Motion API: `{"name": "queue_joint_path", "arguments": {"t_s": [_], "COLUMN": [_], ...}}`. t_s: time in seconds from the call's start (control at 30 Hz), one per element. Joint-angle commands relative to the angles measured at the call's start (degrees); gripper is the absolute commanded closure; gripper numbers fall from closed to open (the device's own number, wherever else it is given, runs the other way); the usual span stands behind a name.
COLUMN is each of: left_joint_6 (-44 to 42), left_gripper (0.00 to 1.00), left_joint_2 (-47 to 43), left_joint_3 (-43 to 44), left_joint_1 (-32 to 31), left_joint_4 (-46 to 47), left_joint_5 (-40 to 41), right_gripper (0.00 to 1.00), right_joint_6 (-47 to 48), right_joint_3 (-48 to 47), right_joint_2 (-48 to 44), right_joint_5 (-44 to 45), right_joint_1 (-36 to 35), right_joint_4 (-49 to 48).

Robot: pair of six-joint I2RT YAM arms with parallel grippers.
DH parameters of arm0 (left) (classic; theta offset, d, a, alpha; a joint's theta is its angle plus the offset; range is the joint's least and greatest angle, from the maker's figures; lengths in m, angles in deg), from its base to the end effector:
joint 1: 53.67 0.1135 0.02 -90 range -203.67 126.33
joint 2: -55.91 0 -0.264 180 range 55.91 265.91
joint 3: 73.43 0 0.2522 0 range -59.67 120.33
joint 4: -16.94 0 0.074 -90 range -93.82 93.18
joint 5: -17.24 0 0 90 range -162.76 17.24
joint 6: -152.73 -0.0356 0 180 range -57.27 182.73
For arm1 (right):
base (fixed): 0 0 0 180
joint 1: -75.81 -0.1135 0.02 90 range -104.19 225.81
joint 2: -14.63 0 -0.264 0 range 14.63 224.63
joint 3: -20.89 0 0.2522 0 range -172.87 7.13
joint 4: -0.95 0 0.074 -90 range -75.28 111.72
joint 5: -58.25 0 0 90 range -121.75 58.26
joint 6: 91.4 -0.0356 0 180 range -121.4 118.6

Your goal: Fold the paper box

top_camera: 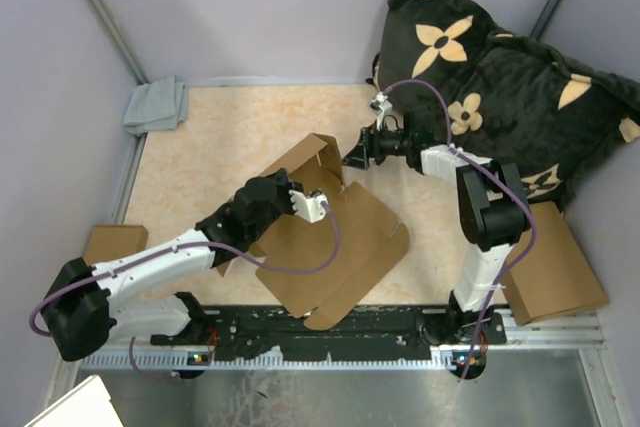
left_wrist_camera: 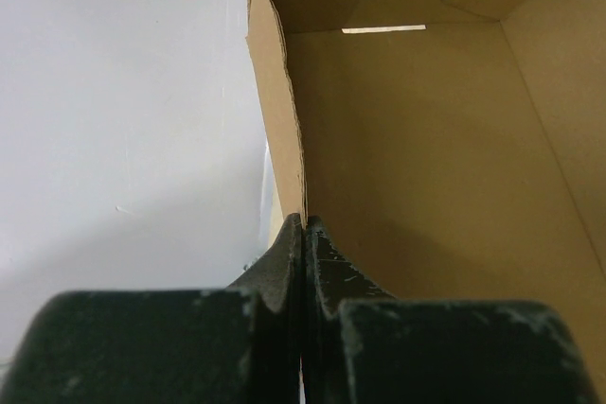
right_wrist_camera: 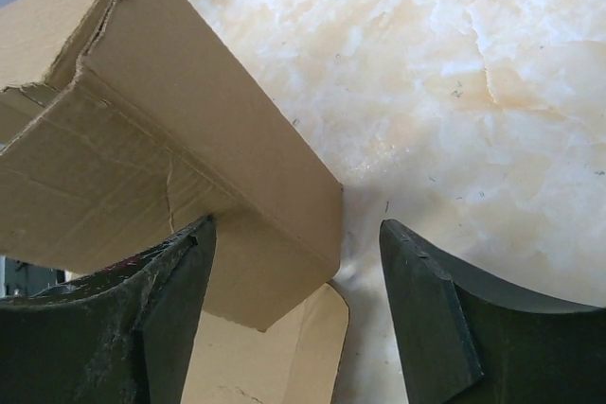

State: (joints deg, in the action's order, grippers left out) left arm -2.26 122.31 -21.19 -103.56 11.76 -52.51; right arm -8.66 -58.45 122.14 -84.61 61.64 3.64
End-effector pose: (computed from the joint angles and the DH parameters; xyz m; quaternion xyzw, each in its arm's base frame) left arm 0.1770 -0.1911 0.2582 0.6222 0.5179 0.2170 0.5455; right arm 0.3845 0.1263 0.1972 -0.2662 0.7642 0.4625 0.3622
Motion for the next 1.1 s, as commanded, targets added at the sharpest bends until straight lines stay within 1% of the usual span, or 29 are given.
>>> {"name": "queue_joint_path", "arguments": {"t_s": [0.0, 0.2, 0.3, 0.5, 0.73, 1.07], "left_joint_6": [-1.18, -0.3, -0.28, 0.18, 0.73, 1.89], "left_gripper": [1.0, 1.0, 1.0, 1.0, 1.0, 1.0], "left_joint_2": [1.58, 3.35, 3.65, 3.79, 4.76, 6.06], "left_joint_3": [-1.13, 0.29, 0.7, 0.68, 1.26, 2.64], "left_joint_1": [-1.45, -2.42, -2.8, -3.49, -4.16, -4.85], "left_joint_4": [-1.94, -1.32, -0.93, -0.83, -0.76, -0.46], "left_joint_5": [1.16, 2.06, 2.09, 1.89, 2.55, 2.87], "right_gripper": [0.28, 0.26, 0.25, 0.25, 0.25, 0.25], "right_joint_6": [2.81, 6.0, 7.25, 7.65, 10.05, 8.16], "right_joint_3": [-0.84, -0.77, -1.03, -0.43, -0.24, 1.58], "right_joint_2": [-3.15, -3.66, -3.39, -3.35, -3.01, -3.26], "right_joint_5": [-3.44, -4.56, -3.45, -1.39, 0.89, 4.57], "right_joint_1": [-0.88, -2.04, -2.91, -4.61, -6.35, -7.89], "right_joint_4": [-3.67, -4.07, -4.09, -7.18, -6.82, -12.84]}}
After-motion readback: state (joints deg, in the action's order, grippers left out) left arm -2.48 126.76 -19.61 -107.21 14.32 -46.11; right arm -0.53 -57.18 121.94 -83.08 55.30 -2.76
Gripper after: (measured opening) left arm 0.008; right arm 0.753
